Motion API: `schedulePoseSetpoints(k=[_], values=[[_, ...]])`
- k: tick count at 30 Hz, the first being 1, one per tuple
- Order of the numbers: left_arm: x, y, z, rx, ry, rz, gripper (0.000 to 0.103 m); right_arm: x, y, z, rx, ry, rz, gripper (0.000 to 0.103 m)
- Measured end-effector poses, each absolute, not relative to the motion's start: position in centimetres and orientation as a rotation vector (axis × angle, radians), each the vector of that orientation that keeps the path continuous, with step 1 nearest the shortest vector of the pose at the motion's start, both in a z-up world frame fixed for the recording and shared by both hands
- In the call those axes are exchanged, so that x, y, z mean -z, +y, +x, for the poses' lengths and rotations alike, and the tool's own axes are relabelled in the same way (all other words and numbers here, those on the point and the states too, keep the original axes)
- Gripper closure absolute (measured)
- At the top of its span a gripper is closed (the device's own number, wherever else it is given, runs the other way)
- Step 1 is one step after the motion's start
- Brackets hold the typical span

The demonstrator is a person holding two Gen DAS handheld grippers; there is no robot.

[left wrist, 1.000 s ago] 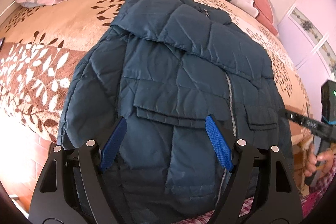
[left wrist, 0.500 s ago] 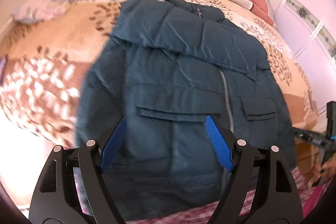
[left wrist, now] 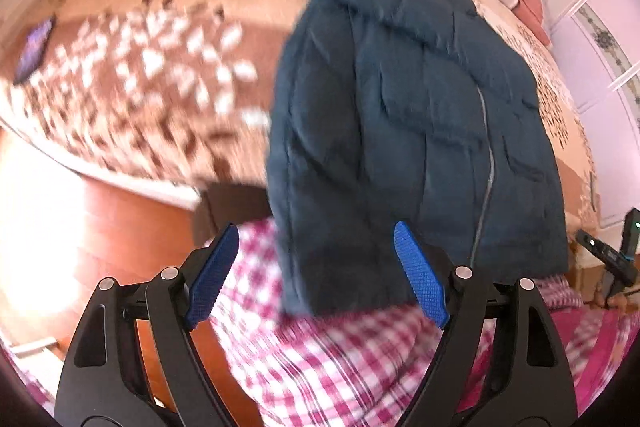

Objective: Fold large clothes

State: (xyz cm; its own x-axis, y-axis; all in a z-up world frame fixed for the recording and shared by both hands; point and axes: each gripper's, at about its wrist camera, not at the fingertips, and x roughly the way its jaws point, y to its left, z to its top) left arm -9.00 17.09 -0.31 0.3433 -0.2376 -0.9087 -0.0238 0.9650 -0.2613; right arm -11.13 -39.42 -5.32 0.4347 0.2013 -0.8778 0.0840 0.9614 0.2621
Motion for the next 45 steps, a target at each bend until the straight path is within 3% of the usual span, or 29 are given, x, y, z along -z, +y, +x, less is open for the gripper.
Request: schedulePoseSetpoints(k=[7, 10, 12, 14, 20, 28, 29, 31, 34, 38, 45], values=[[4.0, 15.5, -9.2, 0.163, 1.278, -0.279, 0.025, 5.8, -40.4, -11.6, -0.057, 1.136, 0.316, 0.028], [4.5, 15.4, -9.0, 0.151, 1.292, -0.278, 0.054, 5.6, -41.1, -12.0, -0.048, 1.128, 0.327, 0.028], [4.7, 15.7, -8.9, 0.154, 1.294, -0.298, 0.078, 5.6, -41.9, -12.3, -0.036, 1.121, 0.355, 0.028], [4.6, 16.2, -8.8, 0.180, 1.286, -0.359, 0.088, 5.6, -42.7, -12.6, -0.034, 1.119, 0.400, 0.025], [4.0, 15.7, -8.9, 0.197, 1.257, -0.335, 0.092, 7.3, -43.5, -13.1, -0.087, 1.169, 0.534, 0.022], [4.3, 16.2, -8.8, 0.196, 1.261, -0.370, 0.092, 10.2, -40.6, -11.3, -0.116, 1.238, 0.419, 0.021], [4.3, 16.2, -8.9, 0.197, 1.258, -0.371, 0.092, 10.5, -40.1, -11.2, -0.123, 1.242, 0.391, 0.023], [4.3, 16.4, -9.0, 0.200, 1.252, -0.378, 0.092, 10.8, -39.2, -11.0, -0.147, 1.261, 0.335, 0.055], [4.2, 16.4, -9.1, 0.201, 1.241, -0.390, 0.092, 11.5, -38.7, -11.1, -0.208, 1.289, 0.345, 0.079], [3.3, 16.6, -9.4, 0.208, 1.204, -0.395, 0.093, 10.5, -39.4, -11.8, -0.262, 1.231, 0.445, 0.090], [-2.7, 16.9, -9.0, 0.251, 1.021, -0.402, 0.093, 4.3, -41.4, -11.9, -0.405, 0.988, 0.677, 0.091]])
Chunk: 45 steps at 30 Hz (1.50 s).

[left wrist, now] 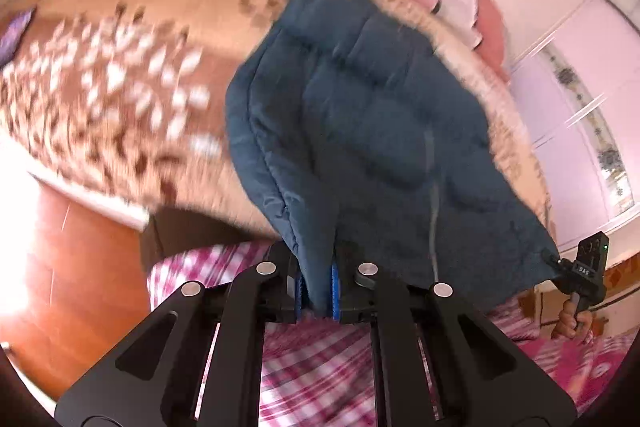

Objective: Fold large clothes

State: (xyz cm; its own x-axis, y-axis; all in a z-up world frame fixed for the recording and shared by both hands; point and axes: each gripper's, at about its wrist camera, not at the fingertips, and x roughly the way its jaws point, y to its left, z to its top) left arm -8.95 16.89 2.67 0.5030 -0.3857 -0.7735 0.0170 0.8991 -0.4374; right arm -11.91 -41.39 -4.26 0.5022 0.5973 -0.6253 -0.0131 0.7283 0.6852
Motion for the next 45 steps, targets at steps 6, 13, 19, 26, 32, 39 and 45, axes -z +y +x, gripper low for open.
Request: schedulePoseSetpoints(k=[6, 13, 19, 26, 32, 39, 45], values=[[-9.7, 17.3, -9.2, 0.292, 0.829, -0.389, 0.093, -2.5, -42.6, -11.9, -0.477, 0.784, 0.757, 0.091], [-13.3, 18.2, -11.2, 0.309, 0.755, -0.343, 0.093, -4.2, -43.0, -14.7, -0.466, 0.722, 0.786, 0.091], [-13.7, 19.5, -15.1, 0.341, 0.786, -0.321, 0.093, -4.7, -42.9, -18.5, -0.454, 0.735, 0.780, 0.091], [-14.7, 21.8, -19.0, 0.393, 0.754, -0.347, 0.093, -5.9, -42.7, -23.0, -0.481, 0.706, 0.788, 0.091], [-15.1, 21.1, -16.0, 0.404, 0.738, -0.387, 0.093, -6.2, -42.9, -20.3, -0.479, 0.690, 0.803, 0.091], [-17.2, 20.0, -8.9, 0.363, 0.739, -0.381, 0.092, -7.4, -44.5, -13.2, -0.446, 0.684, 0.862, 0.091], [-17.7, 18.1, -0.7, 0.321, 0.745, -0.361, 0.092, -7.8, -45.6, -5.4, -0.413, 0.705, 0.867, 0.091]])
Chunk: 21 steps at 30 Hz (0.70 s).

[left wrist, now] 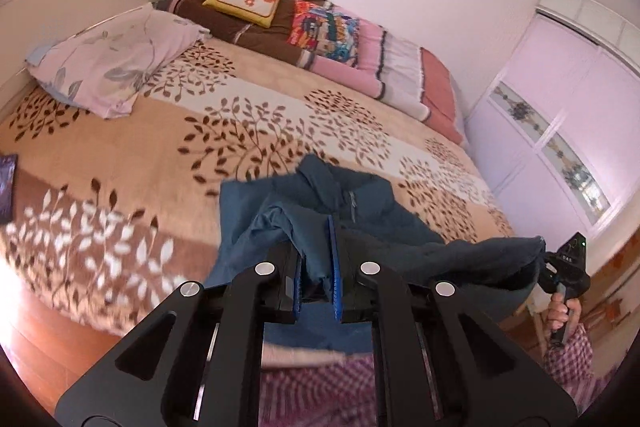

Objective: Fold large clothes

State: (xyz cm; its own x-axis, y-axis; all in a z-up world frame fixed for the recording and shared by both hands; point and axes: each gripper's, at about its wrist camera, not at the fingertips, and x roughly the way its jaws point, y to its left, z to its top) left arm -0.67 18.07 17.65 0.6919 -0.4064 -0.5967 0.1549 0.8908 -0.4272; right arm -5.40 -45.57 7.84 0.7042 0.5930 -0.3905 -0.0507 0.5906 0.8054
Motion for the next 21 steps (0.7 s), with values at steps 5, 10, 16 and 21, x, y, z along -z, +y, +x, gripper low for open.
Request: schedulePoseSetpoints(k=[5, 10, 16, 21], values=[[-16.3, 15.9, 7.8, 0.227, 0.756, -0.318, 0.091, -6.6, -46.4, 3.5, -0.362, 0.760, 0.892, 0.091], [-12.9, 14.8, 16.0, 0.142, 0.817, -0.337, 0.091, -3.3, -47.3, 12.5, -0.282, 0.819, 0.942, 0.091], [-7.8, 14.4, 22.8, 0.068, 0.905, -0.368, 0.091, 1.7, -47.3, 20.2, -0.205, 0.908, 0.959, 0.091], [-4.0, 14.1, 25.7, 0.033, 0.972, -0.365, 0.089, 5.4, -46.9, 23.3, -0.160, 0.976, 0.945, 0.091]])
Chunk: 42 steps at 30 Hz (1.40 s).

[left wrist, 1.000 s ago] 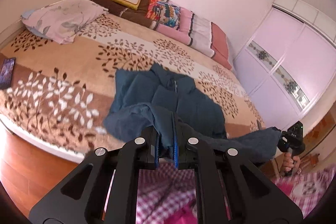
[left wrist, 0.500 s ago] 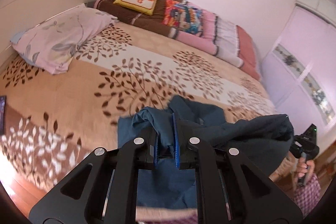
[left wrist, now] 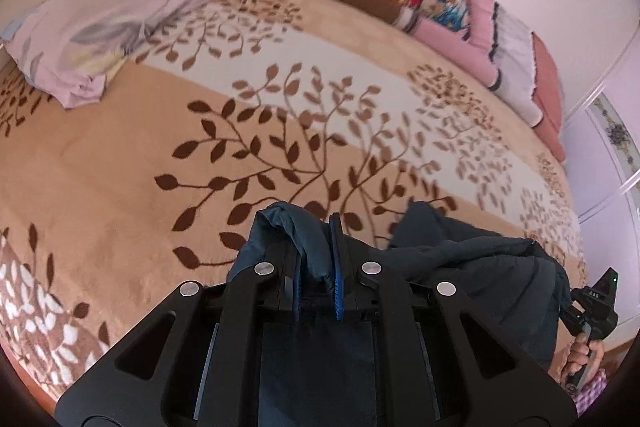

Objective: Fold large clothes

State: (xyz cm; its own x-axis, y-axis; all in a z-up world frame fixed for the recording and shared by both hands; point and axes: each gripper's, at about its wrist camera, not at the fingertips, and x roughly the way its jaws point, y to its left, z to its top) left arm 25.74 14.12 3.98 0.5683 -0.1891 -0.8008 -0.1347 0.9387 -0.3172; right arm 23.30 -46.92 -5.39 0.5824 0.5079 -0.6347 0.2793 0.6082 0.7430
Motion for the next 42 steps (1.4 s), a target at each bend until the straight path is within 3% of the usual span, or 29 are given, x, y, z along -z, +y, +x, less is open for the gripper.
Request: schedulePoseSetpoints(k=[5, 8, 12, 14, 17, 20, 23, 25, 28, 32, 40, 42], values=[[-1.7, 13.9, 26.9, 0.006, 0.996, -0.375, 0.088, 7.6, -46.7, 24.5, -0.140, 1.022, 0.947, 0.091], [-1.7, 13.8, 26.9, 0.010, 1.002, -0.368, 0.084, 7.9, -47.0, 24.7, -0.187, 1.016, 1.022, 0.076], [-3.0, 13.8, 26.3, 0.054, 0.980, -0.412, 0.067, 6.0, -47.8, 24.0, -0.246, 0.911, 1.082, 0.016], [-3.8, 14.0, 25.8, 0.069, 0.951, -0.433, 0.060, 4.5, -48.2, 23.5, -0.240, 0.849, 1.069, 0.015], [-5.7, 14.1, 24.5, 0.037, 0.859, -0.415, 0.023, 3.3, -48.3, 22.7, -0.239, 0.828, 1.086, 0.015], [-7.3, 14.4, 23.5, 0.032, 0.802, -0.388, 0.022, 1.9, -47.3, 21.1, -0.246, 0.817, 1.029, 0.015], [-8.4, 14.8, 22.0, 0.036, 0.789, -0.387, 0.022, 0.6, -44.8, 19.2, -0.257, 0.815, 0.914, 0.027], [-8.7, 14.4, 20.4, 0.057, 0.782, -0.351, 0.022, 0.1, -42.0, 18.5, -0.262, 0.855, 0.790, 0.053], [-8.6, 13.6, 17.3, 0.094, 0.766, -0.312, 0.024, -0.7, -36.8, 17.7, -0.320, 0.880, 0.579, 0.076], [-6.8, 12.3, 12.4, 0.116, 0.777, -0.253, 0.038, -0.8, -30.5, 18.8, -0.362, 0.910, 0.415, 0.088], [-2.6, 13.0, 8.7, 0.059, 0.844, -0.185, 0.038, 4.8, -26.9, 27.1, -0.222, 1.073, 0.336, 0.088], [-1.5, 13.7, 8.9, 0.038, 0.875, -0.192, 0.038, 6.6, -27.3, 28.7, -0.185, 1.112, 0.347, 0.103]])
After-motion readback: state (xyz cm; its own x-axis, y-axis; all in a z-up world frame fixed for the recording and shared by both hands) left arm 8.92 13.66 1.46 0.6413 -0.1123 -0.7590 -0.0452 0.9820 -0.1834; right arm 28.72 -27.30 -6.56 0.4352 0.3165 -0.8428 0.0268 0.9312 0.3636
